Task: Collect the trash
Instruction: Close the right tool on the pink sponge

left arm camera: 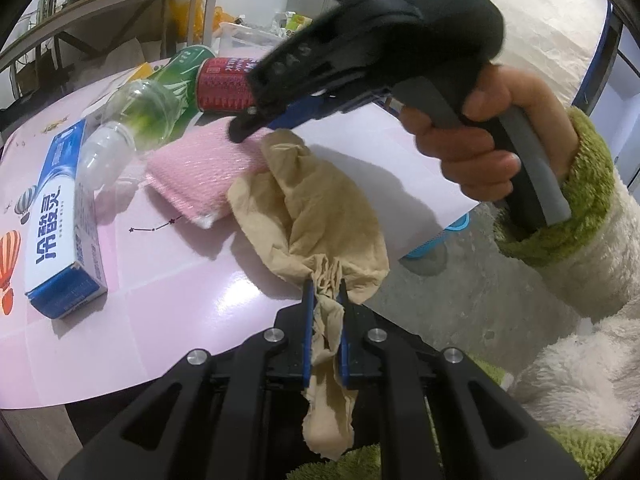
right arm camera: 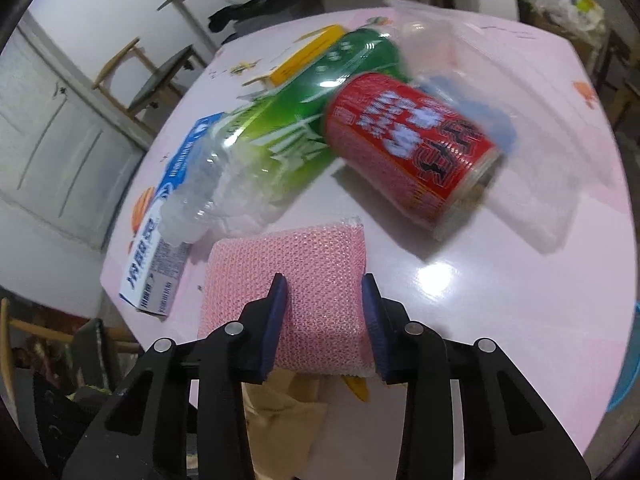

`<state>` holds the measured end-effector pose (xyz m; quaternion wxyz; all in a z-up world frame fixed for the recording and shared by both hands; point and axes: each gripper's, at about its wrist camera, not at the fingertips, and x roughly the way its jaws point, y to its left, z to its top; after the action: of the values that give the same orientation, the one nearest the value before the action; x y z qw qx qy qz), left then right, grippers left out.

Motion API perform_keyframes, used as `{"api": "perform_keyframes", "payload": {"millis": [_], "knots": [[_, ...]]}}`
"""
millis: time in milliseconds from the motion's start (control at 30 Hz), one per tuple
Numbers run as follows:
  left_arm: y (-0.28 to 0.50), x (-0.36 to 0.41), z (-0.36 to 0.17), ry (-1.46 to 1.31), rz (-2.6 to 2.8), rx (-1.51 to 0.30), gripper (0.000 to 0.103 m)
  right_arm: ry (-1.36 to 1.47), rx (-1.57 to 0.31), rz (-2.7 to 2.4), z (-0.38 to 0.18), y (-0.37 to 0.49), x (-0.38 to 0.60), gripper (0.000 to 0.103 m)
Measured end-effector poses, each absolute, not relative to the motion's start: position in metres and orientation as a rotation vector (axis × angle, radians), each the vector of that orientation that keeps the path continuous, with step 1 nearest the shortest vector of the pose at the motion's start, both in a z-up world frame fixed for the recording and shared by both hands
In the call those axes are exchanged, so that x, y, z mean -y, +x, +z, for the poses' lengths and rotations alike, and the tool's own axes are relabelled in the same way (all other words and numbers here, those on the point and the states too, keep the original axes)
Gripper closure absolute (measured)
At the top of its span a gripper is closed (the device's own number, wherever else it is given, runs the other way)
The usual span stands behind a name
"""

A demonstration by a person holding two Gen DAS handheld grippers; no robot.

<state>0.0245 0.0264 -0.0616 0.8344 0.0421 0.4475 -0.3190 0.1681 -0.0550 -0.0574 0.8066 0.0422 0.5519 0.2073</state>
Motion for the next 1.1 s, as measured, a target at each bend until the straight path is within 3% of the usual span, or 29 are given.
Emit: {"api": "perform_keyframes", "payload": {"millis": [533,733,1100], "knots": [[0.042,-0.040,-0.061,-0.064,-0.618,-0.970,0.094,0.358,-1.128,0.153,-0.065,0.105,0.152,0.066],[0.065,-0.042,-0.071,-0.214,-0.637,-1.031,0.094,0.411,-1.149,0.122,-0.066,0.090,0.161,0.062],[0.080,-0.031,-0.072,-0.239,-0.628,-1.036,0.094,0.349,-1.193,0.156,-0.062,0.056,0.150,0.048]]}}
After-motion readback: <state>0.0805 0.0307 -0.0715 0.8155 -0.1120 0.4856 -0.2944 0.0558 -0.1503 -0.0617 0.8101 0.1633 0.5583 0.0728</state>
